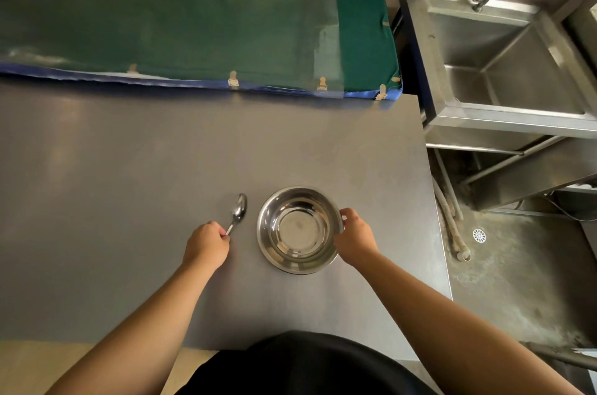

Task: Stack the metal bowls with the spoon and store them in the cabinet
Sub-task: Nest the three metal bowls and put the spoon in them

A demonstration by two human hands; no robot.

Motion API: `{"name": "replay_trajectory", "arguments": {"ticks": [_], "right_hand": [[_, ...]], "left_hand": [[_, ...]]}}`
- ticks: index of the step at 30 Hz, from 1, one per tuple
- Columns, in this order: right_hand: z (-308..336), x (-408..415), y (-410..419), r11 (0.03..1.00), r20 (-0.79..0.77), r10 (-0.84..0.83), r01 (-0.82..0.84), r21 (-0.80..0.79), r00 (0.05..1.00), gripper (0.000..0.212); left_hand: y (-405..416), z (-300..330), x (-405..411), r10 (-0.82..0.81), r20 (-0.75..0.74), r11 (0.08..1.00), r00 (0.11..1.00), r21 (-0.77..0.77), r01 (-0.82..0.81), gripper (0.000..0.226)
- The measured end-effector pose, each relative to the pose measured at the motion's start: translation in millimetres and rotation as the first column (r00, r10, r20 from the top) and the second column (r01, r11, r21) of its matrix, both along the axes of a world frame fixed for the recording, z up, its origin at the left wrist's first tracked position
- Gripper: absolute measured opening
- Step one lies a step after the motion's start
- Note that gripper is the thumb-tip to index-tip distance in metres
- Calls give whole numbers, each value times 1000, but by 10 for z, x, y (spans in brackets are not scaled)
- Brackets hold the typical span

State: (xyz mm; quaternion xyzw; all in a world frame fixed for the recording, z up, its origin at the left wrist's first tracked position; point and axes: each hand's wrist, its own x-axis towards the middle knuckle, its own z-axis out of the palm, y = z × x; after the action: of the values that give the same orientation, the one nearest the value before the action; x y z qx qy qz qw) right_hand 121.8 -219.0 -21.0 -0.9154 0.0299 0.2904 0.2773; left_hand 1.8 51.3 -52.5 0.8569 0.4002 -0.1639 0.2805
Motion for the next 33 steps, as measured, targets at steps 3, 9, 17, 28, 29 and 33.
{"name": "replay_trajectory", "arguments": {"ticks": [3, 9, 17, 28, 29, 33], "right_hand": [[20, -85, 24, 1000, -11, -2, 2, 14, 1000, 41], [36, -193, 54, 1000, -34, -20, 21, 10, 999, 47], [84, -375, 73, 995, -143, -55, 66, 75, 988, 62], [102, -618, 9, 975, -229, -117, 156, 161, 966, 68], [101, -631, 10, 973, -233, -120, 161, 165, 965, 68], [115, -683, 19, 967, -235, -140, 184, 178, 962, 69]], "left_hand": [[3, 78, -62, -17, 52, 999, 999, -37, 19, 6], [-95, 353, -145, -46, 266, 997, 963, -43, 59, 4], [-324, 469, -278, -210, 256, 970, 943, -65, 234, 7], [-449, 368, -177, -336, 108, 937, 936, -63, 343, 8], [-446, 365, -155, -330, 111, 939, 937, -65, 339, 9], [-439, 357, -79, -345, 121, 934, 931, -47, 353, 7]]}}
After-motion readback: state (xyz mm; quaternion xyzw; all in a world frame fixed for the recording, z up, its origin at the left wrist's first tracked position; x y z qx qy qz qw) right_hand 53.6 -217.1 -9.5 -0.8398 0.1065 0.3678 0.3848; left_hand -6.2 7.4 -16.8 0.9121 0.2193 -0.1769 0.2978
